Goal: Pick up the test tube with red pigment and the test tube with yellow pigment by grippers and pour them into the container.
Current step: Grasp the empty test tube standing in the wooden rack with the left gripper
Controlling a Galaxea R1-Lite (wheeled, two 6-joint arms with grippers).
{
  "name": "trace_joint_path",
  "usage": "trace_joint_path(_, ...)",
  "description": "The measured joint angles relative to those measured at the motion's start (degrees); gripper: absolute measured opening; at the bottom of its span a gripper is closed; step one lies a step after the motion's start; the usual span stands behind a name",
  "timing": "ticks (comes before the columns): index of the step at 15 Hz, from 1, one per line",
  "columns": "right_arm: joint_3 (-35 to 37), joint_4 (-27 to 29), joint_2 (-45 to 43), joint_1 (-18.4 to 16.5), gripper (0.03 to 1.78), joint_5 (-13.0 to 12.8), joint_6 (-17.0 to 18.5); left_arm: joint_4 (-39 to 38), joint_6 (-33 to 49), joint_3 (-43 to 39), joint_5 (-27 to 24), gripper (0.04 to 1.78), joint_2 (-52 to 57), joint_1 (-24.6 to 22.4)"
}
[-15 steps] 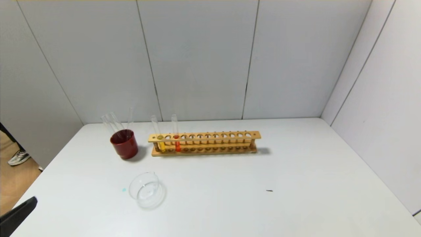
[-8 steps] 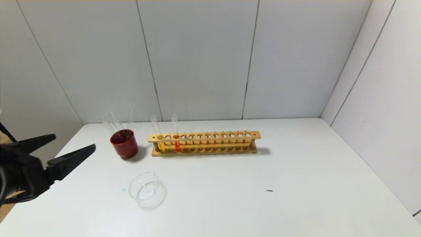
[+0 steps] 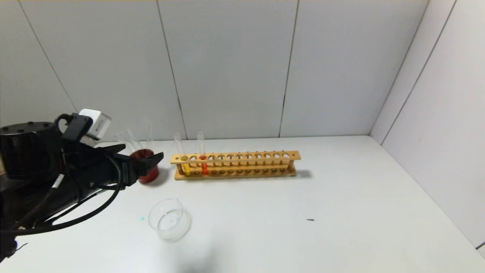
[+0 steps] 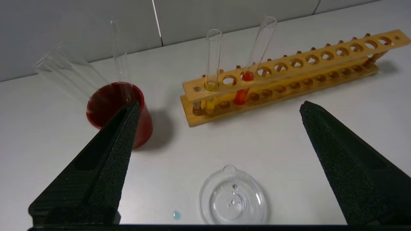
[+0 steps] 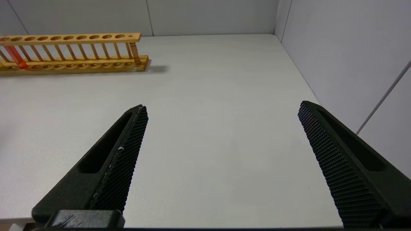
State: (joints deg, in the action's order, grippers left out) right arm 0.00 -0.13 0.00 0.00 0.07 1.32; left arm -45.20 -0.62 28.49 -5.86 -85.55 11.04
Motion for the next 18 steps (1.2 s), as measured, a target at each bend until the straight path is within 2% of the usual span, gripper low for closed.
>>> trace_joint_path(3, 0.0, 0.0, 0.0, 0.0, 1.71, 0.0, 0.0, -7.5, 0.0, 2.5, 1.1, 1.74, -8.7, 0.5)
trace_joint_path(8, 0.0, 0.0, 0.0, 0.0, 1.71, 0.0, 0.0, -8.6, 0.3, 6.3, 1.3, 1.74, -16.6, 1.2)
trace_joint_path(18, 0.0, 0.0, 0.0, 0.0, 1.71, 0.0, 0.0, -16.0, 0.6, 13.9, 3.3, 1.74, -29.0, 1.5)
